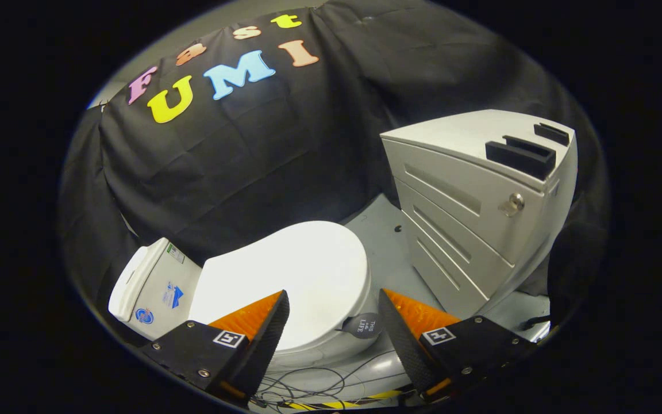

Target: Open the toilet lid.

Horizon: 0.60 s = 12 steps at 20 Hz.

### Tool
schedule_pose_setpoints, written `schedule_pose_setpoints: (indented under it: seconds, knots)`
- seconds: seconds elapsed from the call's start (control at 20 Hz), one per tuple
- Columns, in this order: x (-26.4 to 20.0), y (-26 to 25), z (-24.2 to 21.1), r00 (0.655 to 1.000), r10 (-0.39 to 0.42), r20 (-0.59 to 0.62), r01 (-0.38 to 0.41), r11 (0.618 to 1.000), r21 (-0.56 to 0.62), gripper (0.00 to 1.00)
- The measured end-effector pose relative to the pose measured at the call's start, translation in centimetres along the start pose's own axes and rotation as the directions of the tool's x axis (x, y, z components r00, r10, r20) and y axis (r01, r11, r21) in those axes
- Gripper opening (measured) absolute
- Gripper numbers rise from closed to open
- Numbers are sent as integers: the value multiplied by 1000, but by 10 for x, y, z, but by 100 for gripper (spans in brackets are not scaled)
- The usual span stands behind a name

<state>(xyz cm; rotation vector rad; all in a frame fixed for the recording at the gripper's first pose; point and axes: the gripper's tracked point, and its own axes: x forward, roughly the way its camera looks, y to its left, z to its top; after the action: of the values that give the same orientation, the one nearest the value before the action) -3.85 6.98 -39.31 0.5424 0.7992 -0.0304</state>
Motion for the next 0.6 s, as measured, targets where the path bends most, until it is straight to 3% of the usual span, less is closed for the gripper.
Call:
schedule_pose_setpoints:
  seconds: [0.4,0.6]
  knots:
    - [13,-25,-38,993,-60,-103,73,989,130,95]
    - [14,-32,-52,989,-50,-138,81,970,229,95]
